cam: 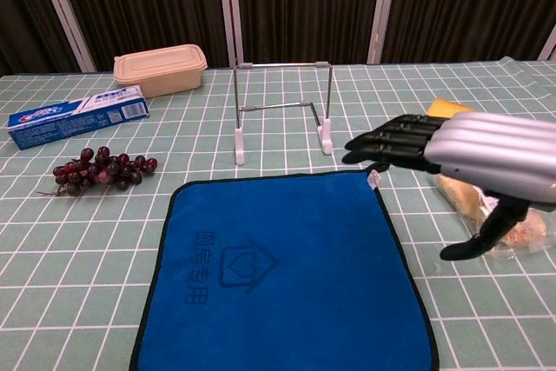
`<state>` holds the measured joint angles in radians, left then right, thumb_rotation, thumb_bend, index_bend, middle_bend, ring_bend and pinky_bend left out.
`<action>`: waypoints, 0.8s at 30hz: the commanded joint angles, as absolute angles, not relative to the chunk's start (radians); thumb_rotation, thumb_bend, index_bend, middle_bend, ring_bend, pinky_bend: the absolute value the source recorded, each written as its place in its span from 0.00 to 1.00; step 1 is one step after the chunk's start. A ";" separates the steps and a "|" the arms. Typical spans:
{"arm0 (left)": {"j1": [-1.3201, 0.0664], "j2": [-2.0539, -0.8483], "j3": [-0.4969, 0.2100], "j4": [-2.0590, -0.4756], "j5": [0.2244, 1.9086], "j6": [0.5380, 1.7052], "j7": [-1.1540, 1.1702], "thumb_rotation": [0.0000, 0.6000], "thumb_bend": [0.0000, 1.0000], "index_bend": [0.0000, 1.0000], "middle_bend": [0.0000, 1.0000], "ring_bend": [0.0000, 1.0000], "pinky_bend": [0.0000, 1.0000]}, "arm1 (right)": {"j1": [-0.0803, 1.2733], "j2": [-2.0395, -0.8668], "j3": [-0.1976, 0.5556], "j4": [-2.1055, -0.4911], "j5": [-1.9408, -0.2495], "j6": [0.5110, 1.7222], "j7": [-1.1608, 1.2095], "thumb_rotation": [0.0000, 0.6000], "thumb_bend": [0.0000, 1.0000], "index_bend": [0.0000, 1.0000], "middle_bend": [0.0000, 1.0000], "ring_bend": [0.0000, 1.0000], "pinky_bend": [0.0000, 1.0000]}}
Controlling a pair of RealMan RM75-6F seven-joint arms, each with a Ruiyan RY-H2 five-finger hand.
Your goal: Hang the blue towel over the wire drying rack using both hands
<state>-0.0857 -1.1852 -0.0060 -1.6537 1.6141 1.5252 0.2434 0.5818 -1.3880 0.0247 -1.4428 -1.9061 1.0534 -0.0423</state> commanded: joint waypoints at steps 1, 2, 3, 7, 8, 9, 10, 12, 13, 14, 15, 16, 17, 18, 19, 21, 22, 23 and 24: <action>-0.087 -1.188 -0.009 -1.650 1.602 1.519 0.245 1.00 0.00 0.00 0.00 0.00 0.00 | 0.630 -1.464 0.024 -1.345 -1.916 1.032 -0.073 1.00 0.16 0.12 0.00 0.00 0.00; -0.087 -1.188 -0.010 -1.651 1.597 1.516 0.243 1.00 0.00 0.00 0.00 0.00 0.00 | 0.638 -1.477 0.020 -1.323 -1.921 1.035 -0.074 1.00 0.19 0.13 0.00 0.00 0.00; -0.088 -1.188 -0.011 -1.652 1.594 1.514 0.242 1.00 0.00 0.00 0.00 0.00 0.00 | 0.645 -1.488 0.016 -1.305 -1.926 1.036 -0.069 1.00 0.21 0.14 0.00 0.00 0.00; -0.090 -1.188 -0.012 -1.653 1.583 1.504 0.244 1.00 0.00 0.00 0.00 0.00 0.00 | 0.673 -1.522 -0.006 -1.237 -1.935 1.040 -0.044 1.00 0.22 0.16 0.00 0.00 0.00; -0.091 -1.189 -0.010 -1.653 1.582 1.501 0.245 1.00 0.00 0.00 0.00 0.00 0.00 | 0.676 -1.527 -0.010 -1.226 -1.934 1.042 -0.041 1.00 0.22 0.16 0.00 0.00 0.00; -0.092 -1.189 -0.010 -1.654 1.582 1.499 0.247 1.00 0.00 0.00 0.00 0.00 0.00 | 0.678 -1.533 -0.014 -1.215 -1.932 1.044 -0.038 1.00 0.22 0.16 0.00 0.00 0.00; -0.093 -1.191 -0.010 -1.653 1.582 1.497 0.250 1.00 0.00 0.00 0.00 0.00 0.00 | 0.679 -1.542 -0.019 -1.200 -1.928 1.046 -0.039 1.00 0.22 0.16 0.00 0.00 0.00; -0.095 -1.194 -0.010 -1.652 1.581 1.493 0.255 1.00 0.00 0.00 0.00 0.00 0.00 | 0.682 -1.555 -0.028 -1.176 -1.925 1.046 -0.039 1.00 0.22 0.15 0.00 0.00 0.00; -0.097 -1.195 -0.009 -1.652 1.580 1.490 0.257 1.00 0.00 0.00 0.00 0.00 0.00 | 0.684 -1.562 -0.034 -1.161 -1.922 1.046 -0.038 1.00 0.22 0.14 0.00 0.00 0.00; -0.098 -1.196 -0.009 -1.651 1.579 1.488 0.259 1.00 0.00 0.00 0.00 0.00 0.00 | 0.685 -1.567 -0.039 -1.151 -1.921 1.046 -0.037 1.00 0.22 0.12 0.00 0.00 0.00; -0.099 -1.197 -0.009 -1.651 1.579 1.486 0.261 1.00 0.00 0.00 0.00 0.00 0.00 | 0.686 -1.571 -0.044 -1.142 -1.920 1.049 -0.035 1.00 0.22 0.11 0.00 0.00 0.00; -0.100 -1.199 -0.009 -1.651 1.579 1.485 0.263 1.00 0.00 0.00 0.00 0.00 0.00 | 0.687 -1.574 -0.050 -1.131 -1.920 1.054 -0.033 1.00 0.23 0.11 0.00 0.00 0.00; -0.101 -1.200 -0.009 -1.651 1.579 1.484 0.264 1.00 0.00 0.00 0.00 0.00 0.00 | 0.687 -1.576 -0.054 -1.124 -1.920 1.060 -0.031 1.00 0.22 0.11 0.00 0.00 0.00; -0.101 -1.200 -0.009 -1.652 1.579 1.484 0.265 1.00 0.00 0.00 0.00 0.00 0.00 | 0.688 -1.578 -0.058 -1.116 -1.921 1.066 -0.030 1.00 0.22 0.11 0.00 0.00 0.00; -0.102 -1.201 -0.009 -1.652 1.580 1.484 0.266 1.00 0.00 0.00 0.00 0.00 0.00 | 0.687 -1.579 -0.062 -1.109 -1.920 1.072 -0.028 1.00 0.22 0.11 0.00 0.00 0.00; -0.104 -1.202 -0.007 -1.651 1.581 1.481 0.268 1.00 0.00 0.00 0.00 0.00 0.00 | 0.684 -1.580 -0.072 -1.093 -1.917 1.083 -0.020 1.00 0.22 0.12 0.00 0.00 0.00; -0.104 -1.203 -0.007 -1.651 1.580 1.479 0.269 1.00 0.00 0.00 0.00 0.00 0.00 | 0.681 -1.580 -0.078 -1.085 -1.914 1.090 -0.014 1.00 0.22 0.12 0.00 0.00 0.00; -0.105 -1.203 -0.006 -1.651 1.580 1.477 0.269 1.00 0.00 0.00 0.00 0.00 0.00 | 0.679 -1.581 -0.082 -1.079 -1.913 1.096 -0.010 1.00 0.22 0.12 0.00 0.00 0.00; -0.105 -1.204 -0.005 -1.651 1.579 1.476 0.270 1.00 0.00 0.00 0.00 0.00 0.00 | 0.676 -1.580 -0.088 -1.074 -1.911 1.100 -0.005 1.00 0.22 0.12 0.00 0.00 0.00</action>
<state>-0.1053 -1.2035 -0.0058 -1.6510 1.5793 1.4757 0.2697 0.6791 -1.5796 -0.0830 -1.0777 -1.9135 1.0964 -0.0091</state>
